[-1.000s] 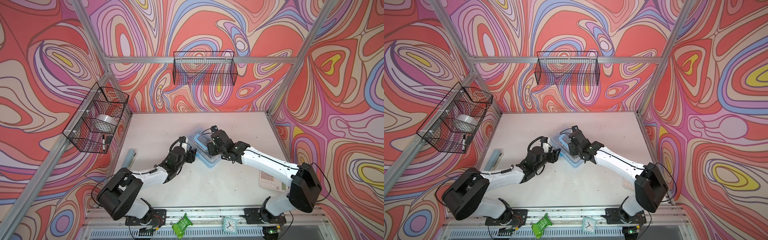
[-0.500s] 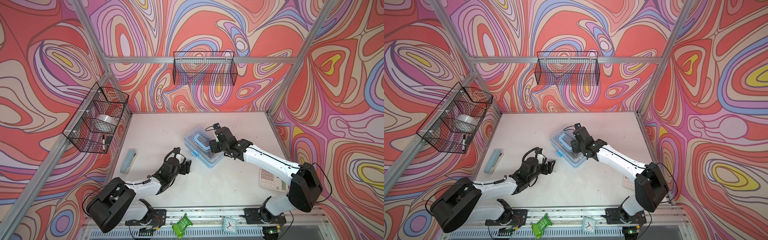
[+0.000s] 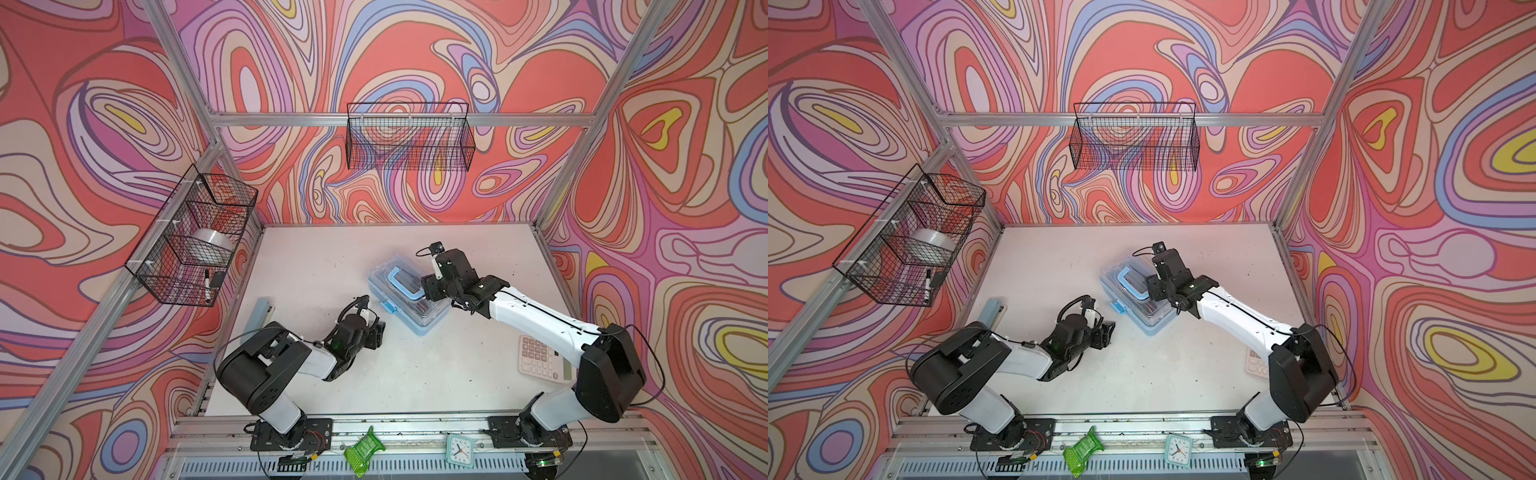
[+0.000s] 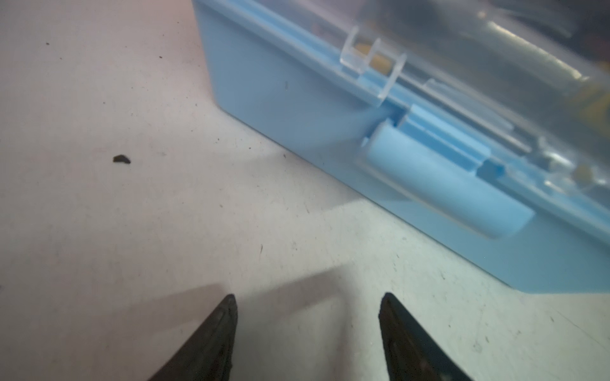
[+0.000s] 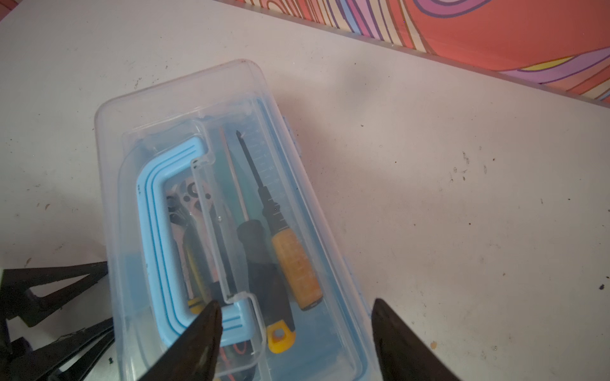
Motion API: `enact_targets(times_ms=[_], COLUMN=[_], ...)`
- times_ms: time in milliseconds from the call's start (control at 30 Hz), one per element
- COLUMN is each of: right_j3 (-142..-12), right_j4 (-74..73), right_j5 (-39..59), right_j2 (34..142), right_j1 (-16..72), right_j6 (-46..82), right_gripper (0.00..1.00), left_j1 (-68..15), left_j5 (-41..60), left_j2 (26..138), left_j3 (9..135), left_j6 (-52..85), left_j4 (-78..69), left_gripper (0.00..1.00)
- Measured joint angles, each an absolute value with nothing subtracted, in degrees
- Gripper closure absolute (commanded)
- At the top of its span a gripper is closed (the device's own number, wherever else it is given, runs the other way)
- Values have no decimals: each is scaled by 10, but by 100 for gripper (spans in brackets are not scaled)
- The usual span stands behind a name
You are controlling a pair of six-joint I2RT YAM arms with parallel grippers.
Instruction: Pack the tool kit
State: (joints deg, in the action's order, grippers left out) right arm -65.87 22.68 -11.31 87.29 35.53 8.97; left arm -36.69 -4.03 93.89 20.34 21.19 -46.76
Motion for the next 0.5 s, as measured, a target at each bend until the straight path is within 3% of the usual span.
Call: enact_targets(times_ms=[500], right_j3=[-641], right_j4=[203], right_j5=[-116], right_j2=[875], right_j1=[353], right_j6=[72], right_gripper=[26], left_j1=[-364], left_j5=[-46], left_j2=[971], left_j3=[221], left_j6=[203], left_j4=[-557], left_gripper=[36])
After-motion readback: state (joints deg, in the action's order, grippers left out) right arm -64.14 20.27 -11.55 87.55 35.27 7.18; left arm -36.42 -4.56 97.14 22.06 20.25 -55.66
